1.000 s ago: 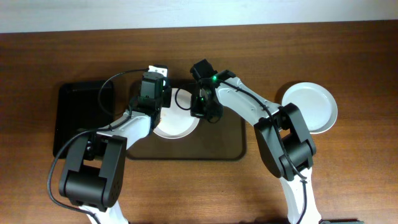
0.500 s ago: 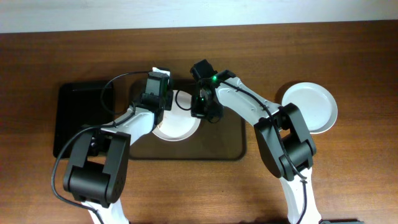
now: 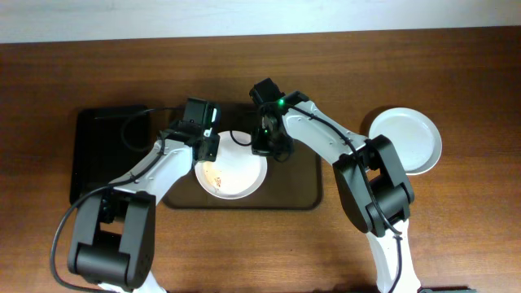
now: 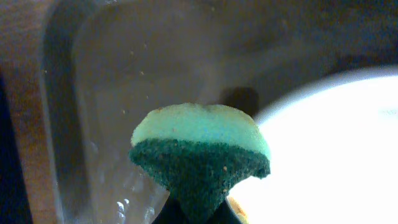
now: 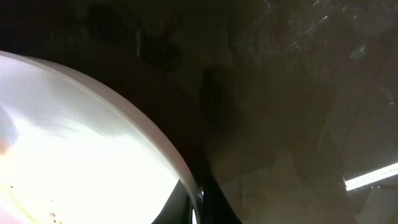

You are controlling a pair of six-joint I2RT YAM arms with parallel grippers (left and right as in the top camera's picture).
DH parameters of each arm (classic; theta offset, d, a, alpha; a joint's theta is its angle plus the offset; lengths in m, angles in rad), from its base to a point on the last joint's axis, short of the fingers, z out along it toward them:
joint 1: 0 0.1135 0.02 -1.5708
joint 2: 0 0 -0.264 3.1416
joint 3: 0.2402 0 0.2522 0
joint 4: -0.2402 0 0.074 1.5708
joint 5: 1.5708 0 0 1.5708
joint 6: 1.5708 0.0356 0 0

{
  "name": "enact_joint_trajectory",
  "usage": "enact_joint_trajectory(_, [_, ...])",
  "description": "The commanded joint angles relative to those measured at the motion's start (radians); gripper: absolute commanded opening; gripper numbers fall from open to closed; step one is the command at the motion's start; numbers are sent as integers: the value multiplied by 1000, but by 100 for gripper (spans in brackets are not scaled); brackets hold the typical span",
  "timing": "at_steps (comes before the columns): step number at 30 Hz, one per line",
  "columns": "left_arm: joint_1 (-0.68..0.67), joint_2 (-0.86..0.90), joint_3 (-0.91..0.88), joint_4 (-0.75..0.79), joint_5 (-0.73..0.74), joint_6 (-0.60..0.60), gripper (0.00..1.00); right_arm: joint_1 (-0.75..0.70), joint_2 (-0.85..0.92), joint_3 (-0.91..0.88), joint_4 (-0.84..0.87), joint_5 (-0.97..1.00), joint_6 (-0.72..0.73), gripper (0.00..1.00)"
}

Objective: Clean dirty plates on tray and stack at the side
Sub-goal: 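Scrub the held plate with the sponge in the left gripper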

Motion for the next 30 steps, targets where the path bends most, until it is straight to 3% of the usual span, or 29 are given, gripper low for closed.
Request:
enact_joint_trajectory(1, [-21,-69,63,-80,120,-6,1,7,35,-1,37,51,78,4])
enact_joint_trajectory(6, [-19,-79,95,-202,119,-166,1,7,35,-1,105,61,181,4])
enact_joint_trajectory(12, [-14,-73,91,-154,-10,-237,0,6,35,-1,110,57,180,4])
enact_joint_trajectory(15, [-14,-43,91,-84,-85,-237,1,6,35,-1,110,56,176,4])
enact_joint_trajectory(27, [-34,199,91,53,-82,-234,1,6,35,-1,107,50,157,4])
enact_joint_trajectory(30, [-34,240,91,132,-80,-153,1,6,35,-1,106,46,144,4])
